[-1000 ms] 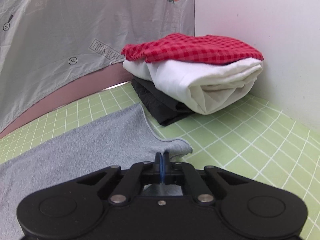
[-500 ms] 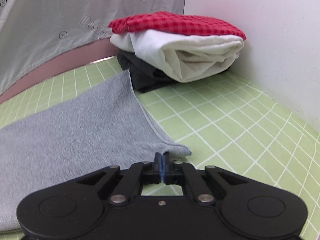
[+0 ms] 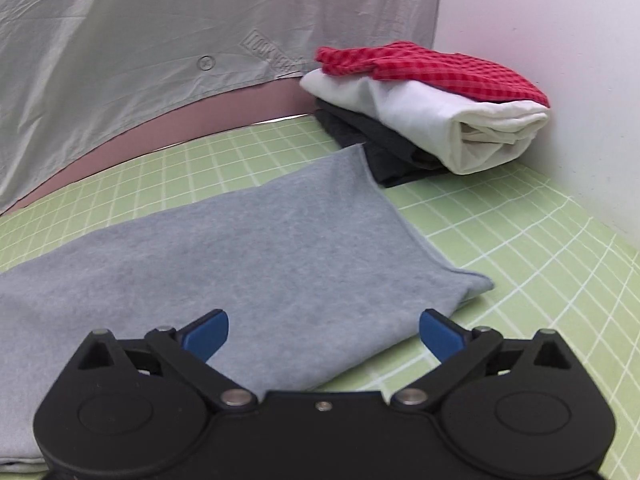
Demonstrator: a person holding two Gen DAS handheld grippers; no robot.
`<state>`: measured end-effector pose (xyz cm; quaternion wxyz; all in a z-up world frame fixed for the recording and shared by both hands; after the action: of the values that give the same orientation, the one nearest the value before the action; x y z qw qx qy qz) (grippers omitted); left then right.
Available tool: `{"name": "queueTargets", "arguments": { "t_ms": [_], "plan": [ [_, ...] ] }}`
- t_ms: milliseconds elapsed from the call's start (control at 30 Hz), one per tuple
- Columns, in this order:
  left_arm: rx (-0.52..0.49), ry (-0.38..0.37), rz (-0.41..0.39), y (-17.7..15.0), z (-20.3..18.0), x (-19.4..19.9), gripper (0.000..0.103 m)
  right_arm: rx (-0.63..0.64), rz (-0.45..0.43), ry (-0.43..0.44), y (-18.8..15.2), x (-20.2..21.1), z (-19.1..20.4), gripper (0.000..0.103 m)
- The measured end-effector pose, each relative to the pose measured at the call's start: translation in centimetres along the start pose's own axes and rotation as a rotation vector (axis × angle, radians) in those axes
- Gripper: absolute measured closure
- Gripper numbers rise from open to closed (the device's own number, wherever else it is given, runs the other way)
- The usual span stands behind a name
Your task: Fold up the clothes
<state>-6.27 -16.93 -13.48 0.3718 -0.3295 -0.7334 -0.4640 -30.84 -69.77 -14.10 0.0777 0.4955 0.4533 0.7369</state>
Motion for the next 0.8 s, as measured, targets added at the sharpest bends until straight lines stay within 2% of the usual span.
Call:
{"name": "queueTargets", "arguments": {
  "t_ms": [233,500,767,800],
  "plan": [
    [0.029,0.026,-0.038,5.6,3.7,-1.1,0.038,0.072,0.003,0.092,-2.1,0.8,9.4,0.000],
    [0.031,0.032,-0.036,11.5,6.3,-4.3,0.033,0.050,0.041,0.068,-4.6,1.1,15.8,0.000],
    [-0.035,0.014,-0.037,15.2,6.1,-7.3,0.035,0.076,0.105,0.025,-7.3,0.8,19.5,0.000],
    [-0.047,0.012,-0.045,15.4,6.1,-7.4,0.046,0.086,0.111,0.017,-7.6,0.8,19.9,0.000]
  ]
}}
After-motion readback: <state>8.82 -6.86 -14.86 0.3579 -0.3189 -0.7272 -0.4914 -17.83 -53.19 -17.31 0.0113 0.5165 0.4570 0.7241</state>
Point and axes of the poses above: each gripper's, at about its wrist camera, not at the fingertips, and x roughly against the way its jaws point, z to its left, y to its top, the point moved 4 cm from there along -x, roughly the way its jaws point, and after that the axes turned 8 degrees about y, right-handed, at the moved point
